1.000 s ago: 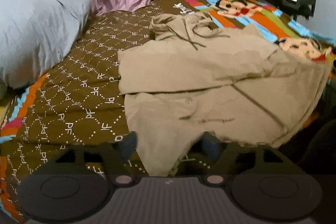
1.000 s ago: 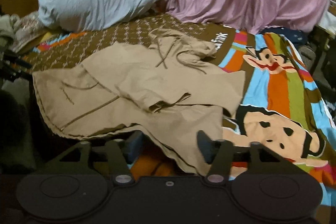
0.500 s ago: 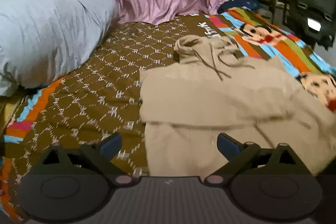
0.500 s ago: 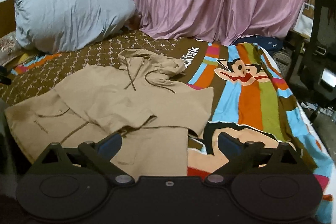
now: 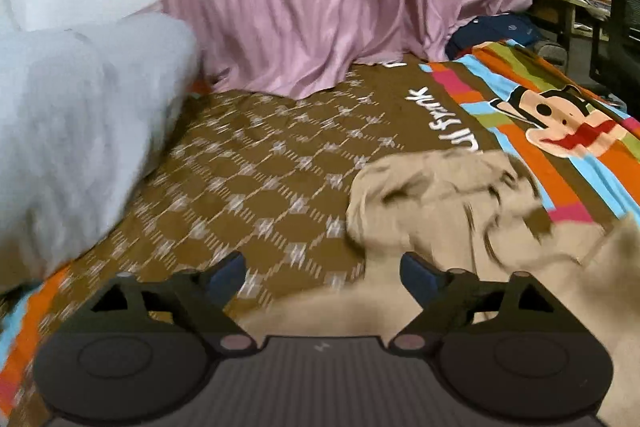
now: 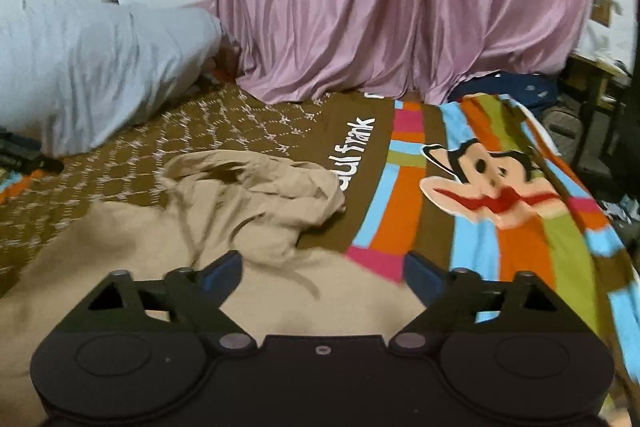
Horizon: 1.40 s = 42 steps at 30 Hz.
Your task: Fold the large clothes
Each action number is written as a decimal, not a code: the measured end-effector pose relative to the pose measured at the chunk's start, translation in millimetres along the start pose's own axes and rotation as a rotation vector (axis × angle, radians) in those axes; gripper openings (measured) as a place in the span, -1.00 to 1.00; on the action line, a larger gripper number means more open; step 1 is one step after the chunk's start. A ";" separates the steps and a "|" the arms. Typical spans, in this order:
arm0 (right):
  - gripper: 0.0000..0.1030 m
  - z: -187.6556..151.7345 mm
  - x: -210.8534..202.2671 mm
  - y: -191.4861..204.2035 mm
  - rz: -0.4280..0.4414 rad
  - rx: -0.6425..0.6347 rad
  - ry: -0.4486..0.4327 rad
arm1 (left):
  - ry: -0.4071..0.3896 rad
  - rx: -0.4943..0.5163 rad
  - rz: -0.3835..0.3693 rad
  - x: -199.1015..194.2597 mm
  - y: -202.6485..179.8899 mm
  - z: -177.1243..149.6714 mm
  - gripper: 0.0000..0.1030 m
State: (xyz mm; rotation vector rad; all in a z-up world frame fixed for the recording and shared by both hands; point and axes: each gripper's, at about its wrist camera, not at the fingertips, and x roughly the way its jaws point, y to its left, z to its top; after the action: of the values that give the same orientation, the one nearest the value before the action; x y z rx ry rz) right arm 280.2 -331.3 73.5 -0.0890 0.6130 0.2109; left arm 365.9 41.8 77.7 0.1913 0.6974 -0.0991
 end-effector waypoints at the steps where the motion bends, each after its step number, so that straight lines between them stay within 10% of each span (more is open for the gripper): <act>1: 0.53 6.8 22.7 -0.7 -0.006 -0.014 0.004 | -0.009 0.005 -0.018 21.8 -0.1 8.2 0.66; 8: 0.24 44.1 193.2 -8.3 -0.004 -0.036 0.035 | 0.020 0.161 -0.063 138.3 -24.8 28.1 0.39; 14: 0.12 60.8 285.6 -17.9 0.045 0.034 0.153 | 0.061 0.306 0.004 179.6 -51.8 24.3 -0.94; 18: -0.95 57.1 296.0 -14.7 0.007 0.034 0.140 | -0.059 0.242 0.100 163.2 -44.4 13.4 -0.95; 23: -0.98 34.0 245.8 -3.9 -0.165 -0.158 -0.174 | -0.139 0.140 0.155 147.9 -18.0 -23.3 -0.93; 32: -0.97 -9.8 196.1 36.8 -0.312 -0.409 -0.388 | -0.292 0.168 0.198 108.2 -21.0 -55.9 -0.93; 42: -0.96 -82.8 180.3 44.9 -0.305 -0.762 -0.283 | -0.368 0.328 0.239 87.1 -42.7 -103.7 -0.92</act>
State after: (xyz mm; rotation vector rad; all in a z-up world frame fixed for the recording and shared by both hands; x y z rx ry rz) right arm 367.5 -268.9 -99.3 -0.8677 0.2037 0.1476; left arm 360.6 19.3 -62.4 0.5547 0.2837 -0.0178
